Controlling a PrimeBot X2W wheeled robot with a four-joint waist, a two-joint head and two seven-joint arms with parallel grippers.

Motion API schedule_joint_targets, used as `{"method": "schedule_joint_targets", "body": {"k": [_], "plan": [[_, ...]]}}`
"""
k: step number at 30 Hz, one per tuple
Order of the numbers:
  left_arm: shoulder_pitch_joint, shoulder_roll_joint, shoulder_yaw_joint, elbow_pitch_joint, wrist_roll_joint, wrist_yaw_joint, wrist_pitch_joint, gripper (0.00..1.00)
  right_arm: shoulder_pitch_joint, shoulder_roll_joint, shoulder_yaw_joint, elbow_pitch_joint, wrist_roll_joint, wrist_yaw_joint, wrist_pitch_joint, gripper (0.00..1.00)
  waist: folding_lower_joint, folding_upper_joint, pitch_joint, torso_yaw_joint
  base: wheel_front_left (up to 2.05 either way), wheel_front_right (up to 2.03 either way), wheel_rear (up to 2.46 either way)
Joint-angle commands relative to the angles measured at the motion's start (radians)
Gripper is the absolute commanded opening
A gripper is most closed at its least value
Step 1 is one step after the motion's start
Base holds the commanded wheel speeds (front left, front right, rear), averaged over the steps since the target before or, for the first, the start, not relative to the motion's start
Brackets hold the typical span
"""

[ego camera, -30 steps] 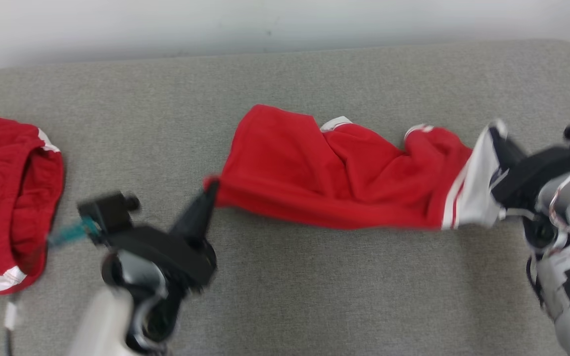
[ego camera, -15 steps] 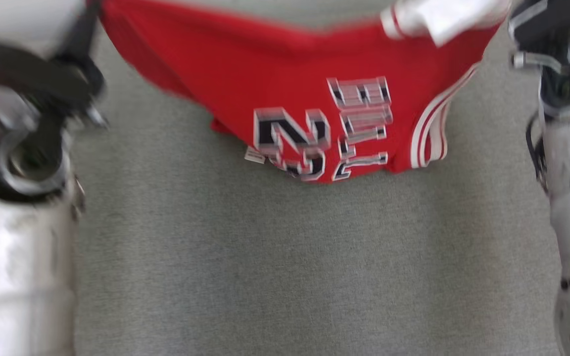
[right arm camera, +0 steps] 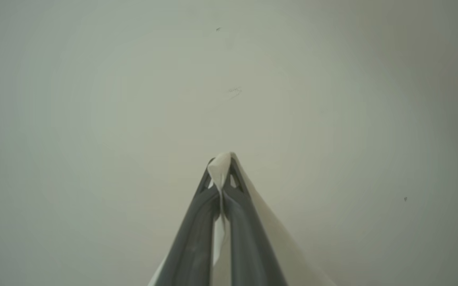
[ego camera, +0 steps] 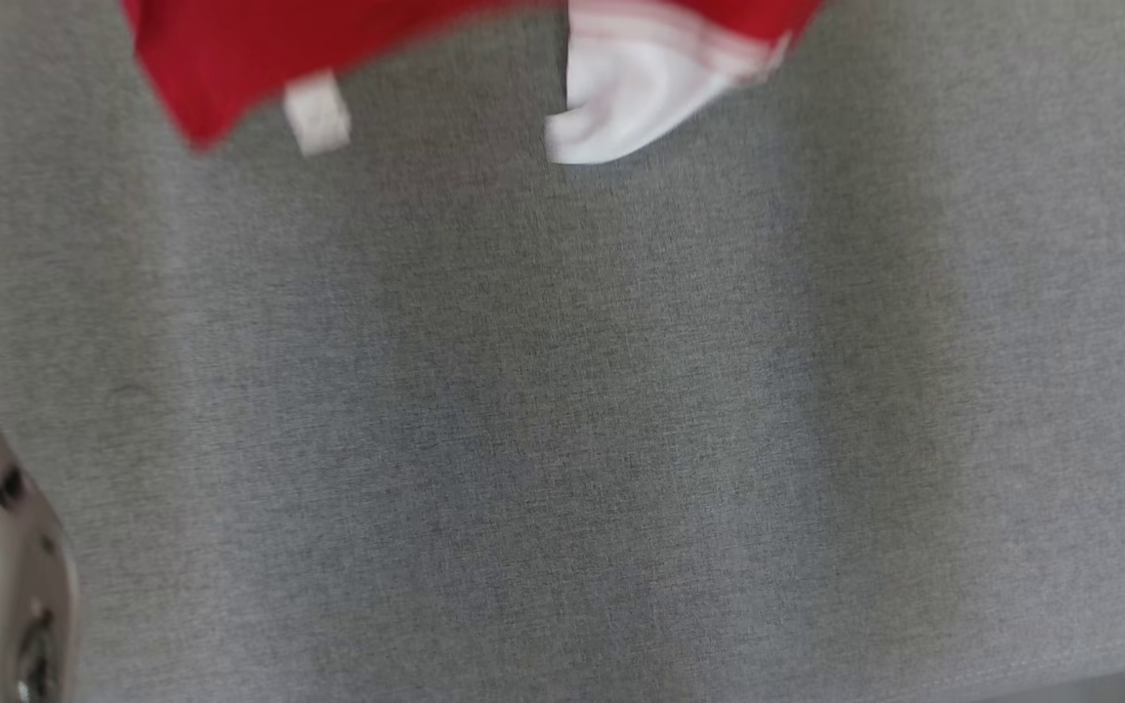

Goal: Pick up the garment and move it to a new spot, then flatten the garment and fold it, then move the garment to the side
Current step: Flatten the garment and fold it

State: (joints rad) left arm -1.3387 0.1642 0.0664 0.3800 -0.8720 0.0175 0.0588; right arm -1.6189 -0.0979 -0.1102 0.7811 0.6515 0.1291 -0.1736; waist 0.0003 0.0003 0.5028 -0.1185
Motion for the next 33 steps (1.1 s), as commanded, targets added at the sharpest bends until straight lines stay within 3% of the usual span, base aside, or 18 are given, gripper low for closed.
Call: {"method": "schedule_joint_targets", "body": {"k": [1, 7, 12, 22, 27, 33], "plan": [[-0.041, 0.012, 0.001, 0.005, 0.013, -0.008, -0.021, 0.00, -0.042, -0.001, -0.008, -0.011, 0.011, 0.003, -0.025, 0.00, -0.0003, -0.0003, 0.055, -0.011, 0.00, 0.00, 0.00], [-0.189, 0.041, 0.012, 0.053, 0.050, -0.083, -0.173, 0.00, -0.196, 0.011, -0.014, -0.125, 0.022, 0.003, -0.091, 0.00, -0.0003, -0.0003, 0.093, -0.023, 0.00, 0.00, 0.00], [-0.208, 0.053, -0.002, 0.073, 0.035, -0.132, -0.244, 0.00, -0.157, -0.001, 0.032, -0.240, -0.006, 0.003, -0.090, 0.00, -0.0003, -0.0003, 0.121, -0.023, 0.00, 0.00, 0.00], [0.011, 0.081, -0.129, 0.060, -0.032, -0.148, -0.297, 0.00, 0.090, -0.130, 0.290, -0.285, 0.063, 0.003, -0.091, 0.00, -0.0003, -0.0003, 0.134, -0.011, 0.00, 0.00, 0.00], [0.155, 0.136, -0.239, -0.007, -0.128, -0.147, -0.270, 0.00, 0.227, -0.197, 0.431, -0.333, 0.174, 0.003, -0.077, 0.00, -0.0003, -0.0003, 0.080, -0.001, 0.00, 0.00, 0.00], [0.330, 0.186, -0.301, -0.043, -0.237, -0.147, -0.263, 0.00, 0.377, -0.293, 0.538, -0.374, 0.303, 0.003, 0.011, 0.00, -0.0003, -0.0003, -0.012, 0.011, 0.00, 0.00, 0.00]]}}
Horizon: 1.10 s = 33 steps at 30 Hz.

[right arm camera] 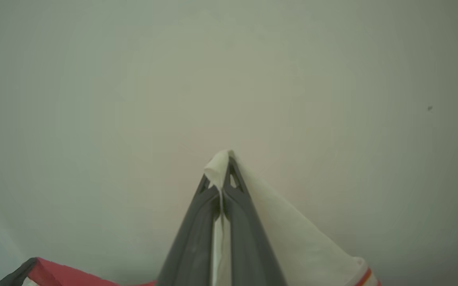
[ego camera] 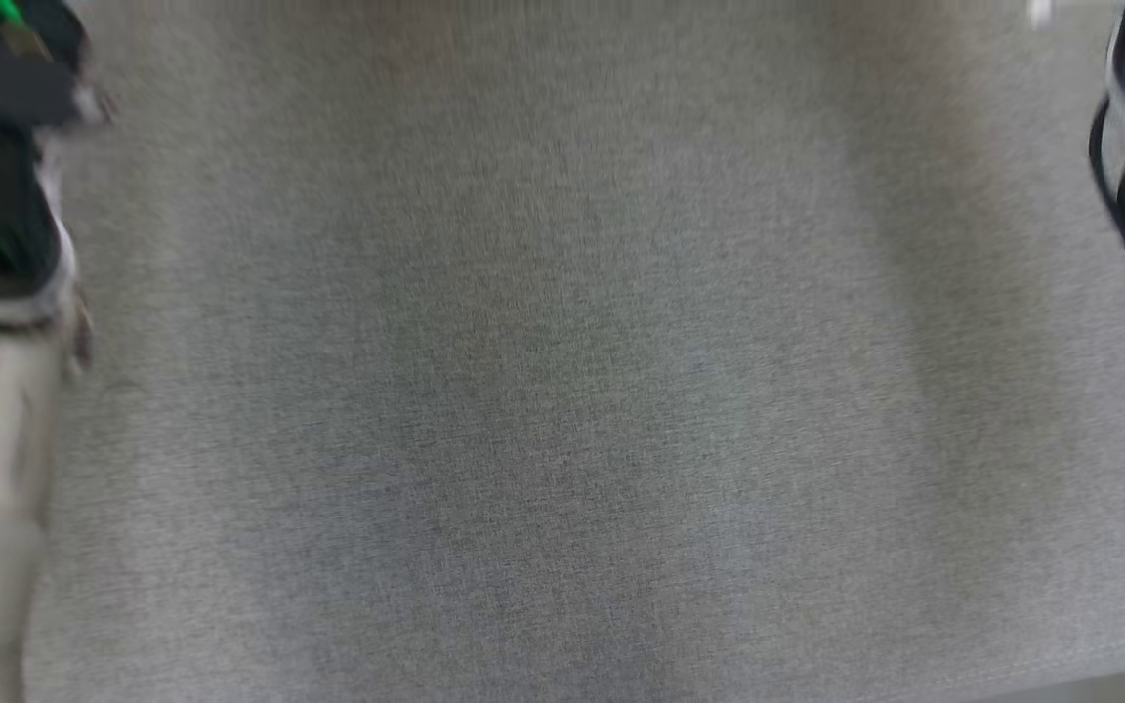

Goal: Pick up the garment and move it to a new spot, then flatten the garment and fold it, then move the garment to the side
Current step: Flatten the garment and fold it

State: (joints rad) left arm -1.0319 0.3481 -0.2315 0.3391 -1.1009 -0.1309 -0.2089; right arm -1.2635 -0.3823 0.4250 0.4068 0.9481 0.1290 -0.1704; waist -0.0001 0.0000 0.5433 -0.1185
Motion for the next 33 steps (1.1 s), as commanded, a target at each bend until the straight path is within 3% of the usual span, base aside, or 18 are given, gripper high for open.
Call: {"method": "schedule_joint_targets", "body": {"k": [1, 6, 11, 17, 24, 33], "plan": [[0.057, 0.004, -0.016, -0.010, -0.021, 0.001, 0.002, 0.00, 0.051, -0.026, 0.018, 0.000, 0.013, 0.003, 0.029, 0.00, 0.0001, 0.0000, -0.073, 0.016, 0.00, 0.00, 0.00], [0.229, 0.003, -0.058, -0.030, -0.081, 0.001, -0.014, 0.00, 0.204, -0.102, 0.072, -0.007, 0.024, 0.003, 0.170, 0.00, 0.0001, 0.0000, -0.178, 0.023, 0.00, 0.00, 0.00], [0.377, -0.009, -0.083, -0.050, -0.102, 0.001, -0.032, 0.00, 0.345, -0.140, 0.063, -0.035, 0.021, 0.003, 0.271, 0.00, 0.0001, 0.0000, -0.248, 0.021, 0.00, 0.00, 0.00], [0.576, -0.043, -0.086, -0.093, -0.144, 0.001, -0.049, 0.00, 0.570, -0.138, -0.041, -0.069, -0.032, 0.003, 0.370, 0.00, 0.0001, 0.0000, -0.340, 0.028, 0.00, 0.00, 0.00], [0.775, -0.108, -0.034, -0.126, -0.100, 0.001, -0.057, 0.00, 0.841, -0.046, -0.304, -0.135, -0.160, 0.003, 0.428, 0.00, 0.0001, 0.0000, -0.433, 0.055, 0.00, 0.00, 0.00], [0.983, -0.166, -0.021, -0.160, -0.004, 0.017, -0.056, 0.00, 1.144, 0.208, -0.605, -0.362, -0.360, 0.003, 0.581, 0.00, 0.0001, 0.0000, -0.500, 0.081, 0.00, 0.00, 0.00]]}}
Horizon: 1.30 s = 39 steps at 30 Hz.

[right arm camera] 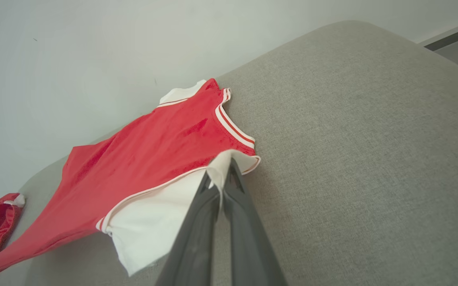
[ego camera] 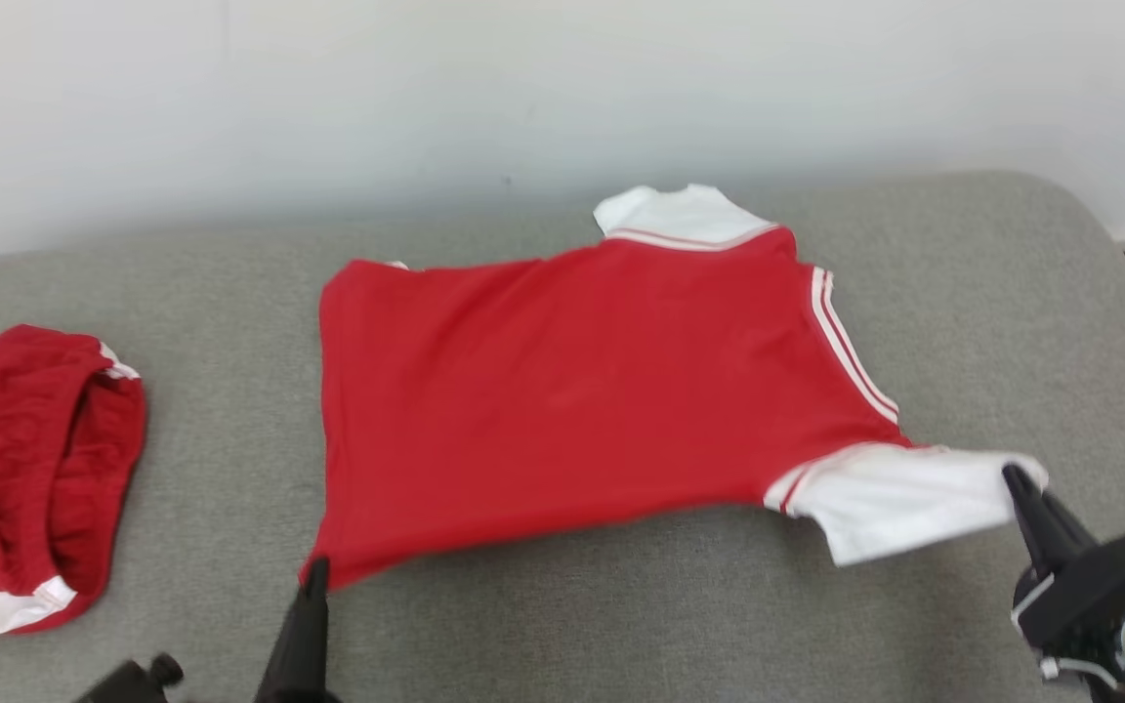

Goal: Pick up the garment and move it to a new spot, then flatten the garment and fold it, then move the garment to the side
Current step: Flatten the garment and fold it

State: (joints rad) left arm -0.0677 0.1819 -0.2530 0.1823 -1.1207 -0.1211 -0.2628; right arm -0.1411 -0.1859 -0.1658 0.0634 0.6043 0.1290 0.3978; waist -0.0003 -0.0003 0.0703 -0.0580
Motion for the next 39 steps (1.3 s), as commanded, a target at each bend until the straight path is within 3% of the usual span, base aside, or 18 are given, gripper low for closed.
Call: {"method": "schedule_joint_targets", "body": {"k": [1, 4, 11, 18, 24, 30, 39], "plan": [[0.034, 0.007, -0.007, -0.003, 0.042, 0.014, -0.002, 0.00, 0.046, 0.036, -0.035, -0.046, -0.036, 0.003, 0.037, 0.00, 0.0003, 0.0003, -0.032, 0.024, 0.00, 0.00, 0.00], [0.070, 0.017, -0.027, 0.004, 0.111, 0.036, -0.002, 0.00, 0.108, 0.081, -0.078, -0.122, -0.082, 0.003, 0.127, 0.00, 0.0003, 0.0003, -0.043, 0.027, 0.00, 0.00, 0.00], [0.126, 0.049, -0.074, 0.029, 0.230, 0.113, 0.009, 0.00, 0.255, 0.108, -0.088, -0.248, -0.170, 0.003, 0.405, 0.00, 0.0003, 0.0003, -0.053, 0.023, 0.00, 0.00, 0.00], [0.156, 0.088, -0.111, 0.037, 0.288, 0.180, 0.059, 0.00, 0.328, 0.118, -0.102, -0.294, -0.208, 0.003, 0.526, 0.00, 0.0003, 0.0003, -0.062, 0.026, 0.00, 0.00, 0.00], [0.158, 0.100, -0.111, 0.012, 0.300, 0.200, 0.065, 0.00, 0.295, 0.116, -0.083, -0.312, -0.210, 0.003, 0.513, 0.00, 0.0003, 0.0003, -0.068, 0.031, 0.00, 0.00, 0.00], [0.085, 0.117, -0.123, -0.008, 0.332, 0.205, 0.076, 0.00, 0.166, 0.013, 0.022, -0.279, -0.232, 0.003, 0.489, 0.00, 0.0003, 0.0003, -0.045, 0.038, 0.00, 0.00, 0.00], [-0.111, 0.091, -0.154, 0.084, 0.372, 0.199, 0.110, 0.00, -0.080, -0.116, 0.157, -0.072, -0.231, 0.003, 0.338, 0.00, 0.0003, 0.0003, 0.021, 0.077, 0.00, 0.00, 0.00]]}}
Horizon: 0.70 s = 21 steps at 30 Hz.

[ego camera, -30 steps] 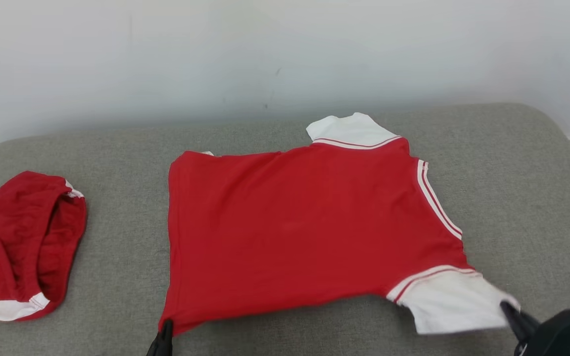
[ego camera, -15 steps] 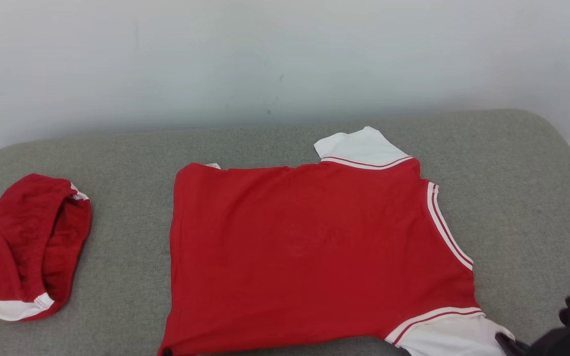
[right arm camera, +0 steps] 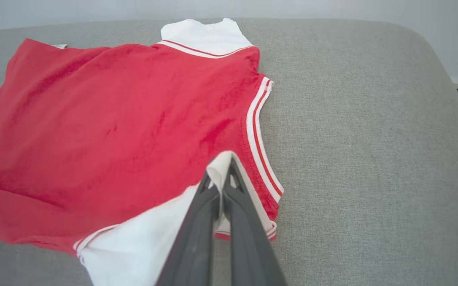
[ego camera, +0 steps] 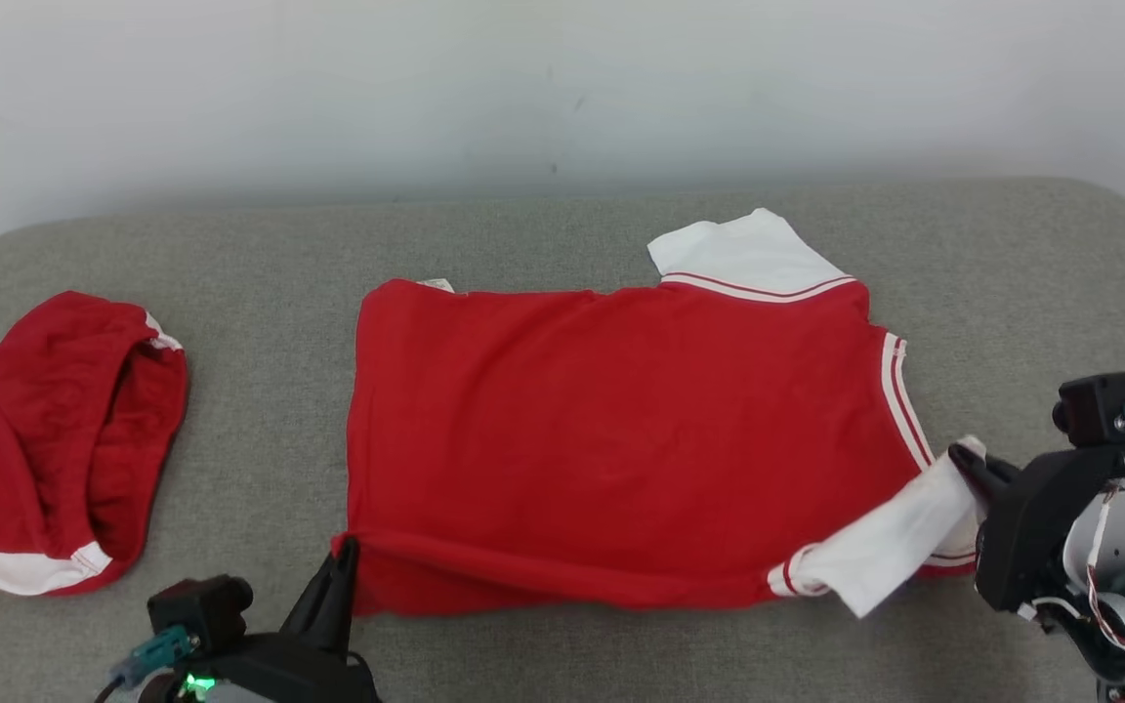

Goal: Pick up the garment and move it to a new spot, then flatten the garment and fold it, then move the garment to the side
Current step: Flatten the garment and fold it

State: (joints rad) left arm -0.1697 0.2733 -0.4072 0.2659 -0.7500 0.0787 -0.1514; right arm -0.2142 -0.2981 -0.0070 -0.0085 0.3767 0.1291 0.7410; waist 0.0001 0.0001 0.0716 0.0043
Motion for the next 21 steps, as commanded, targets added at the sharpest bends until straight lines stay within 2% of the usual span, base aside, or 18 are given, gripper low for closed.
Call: {"method": "schedule_joint_targets", "body": {"k": [1, 10, 21], "plan": [[-0.028, -0.004, -0.002, 0.016, 0.004, -0.004, 0.000, 0.00, -0.030, -0.011, 0.010, 0.024, -0.008, 0.003, -0.030, 0.00, -0.0001, -0.0001, 0.026, 0.017, 0.00, 0.00, 0.00], [-0.160, -0.039, -0.012, 0.130, 0.020, -0.024, -0.018, 0.00, -0.209, -0.039, 0.072, 0.228, -0.037, 0.003, -0.256, 0.00, -0.0001, -0.0001, 0.095, 0.029, 0.00, 0.00, 0.00], [-0.270, -0.063, -0.005, 0.229, 0.027, -0.033, -0.052, 0.00, -0.365, 0.008, 0.054, 0.429, -0.088, 0.003, -0.427, 0.00, -0.0001, -0.0001, 0.172, 0.034, 0.00, 0.00, 0.00]]}}
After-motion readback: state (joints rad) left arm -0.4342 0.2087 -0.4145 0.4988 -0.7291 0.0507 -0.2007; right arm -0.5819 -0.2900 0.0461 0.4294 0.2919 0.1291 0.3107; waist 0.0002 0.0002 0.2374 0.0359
